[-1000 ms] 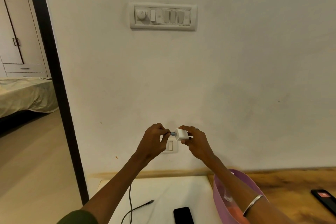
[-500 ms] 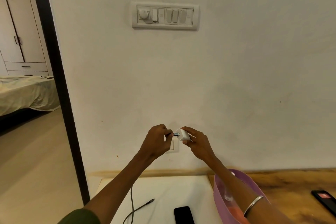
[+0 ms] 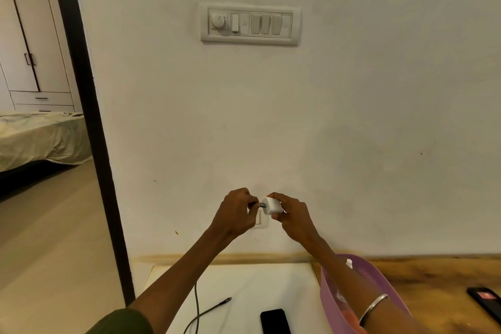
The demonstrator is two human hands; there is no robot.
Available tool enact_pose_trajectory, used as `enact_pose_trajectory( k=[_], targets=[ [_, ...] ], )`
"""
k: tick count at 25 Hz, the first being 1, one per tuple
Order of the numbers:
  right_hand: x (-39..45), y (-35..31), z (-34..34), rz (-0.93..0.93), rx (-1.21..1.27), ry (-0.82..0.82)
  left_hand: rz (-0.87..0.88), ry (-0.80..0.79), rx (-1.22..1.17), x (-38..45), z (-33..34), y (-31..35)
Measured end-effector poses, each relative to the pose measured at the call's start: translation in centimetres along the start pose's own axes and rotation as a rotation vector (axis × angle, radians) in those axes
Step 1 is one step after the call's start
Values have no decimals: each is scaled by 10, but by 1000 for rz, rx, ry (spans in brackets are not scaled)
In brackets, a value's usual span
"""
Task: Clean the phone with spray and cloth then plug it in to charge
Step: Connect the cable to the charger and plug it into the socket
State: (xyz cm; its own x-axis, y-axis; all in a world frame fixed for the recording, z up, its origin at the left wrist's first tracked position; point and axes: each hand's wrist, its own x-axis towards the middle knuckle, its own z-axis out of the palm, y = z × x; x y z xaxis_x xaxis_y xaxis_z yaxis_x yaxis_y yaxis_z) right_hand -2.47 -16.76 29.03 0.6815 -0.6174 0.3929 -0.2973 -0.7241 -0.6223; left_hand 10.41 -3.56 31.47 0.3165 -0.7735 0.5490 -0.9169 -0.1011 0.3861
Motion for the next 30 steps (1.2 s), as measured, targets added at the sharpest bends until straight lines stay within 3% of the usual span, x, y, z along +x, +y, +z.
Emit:
enact_pose_trajectory(
  k=[12, 15, 19, 24, 30],
  targets=[
    [3, 1, 3, -17, 41, -1, -24, 124, -83, -5, 13, -10],
    [5, 4, 3, 2, 134, 66, -38, 99, -93, 2, 13, -12],
    [0, 7, 4, 112, 365, 116, -53, 154, -168, 4, 21, -14],
    [-3, 6, 2, 439, 1176, -16, -110, 253, -282, 3, 27, -24],
    [3, 5, 12, 600, 1324, -52, -137, 330, -370, -10, 45, -25]
  ],
)
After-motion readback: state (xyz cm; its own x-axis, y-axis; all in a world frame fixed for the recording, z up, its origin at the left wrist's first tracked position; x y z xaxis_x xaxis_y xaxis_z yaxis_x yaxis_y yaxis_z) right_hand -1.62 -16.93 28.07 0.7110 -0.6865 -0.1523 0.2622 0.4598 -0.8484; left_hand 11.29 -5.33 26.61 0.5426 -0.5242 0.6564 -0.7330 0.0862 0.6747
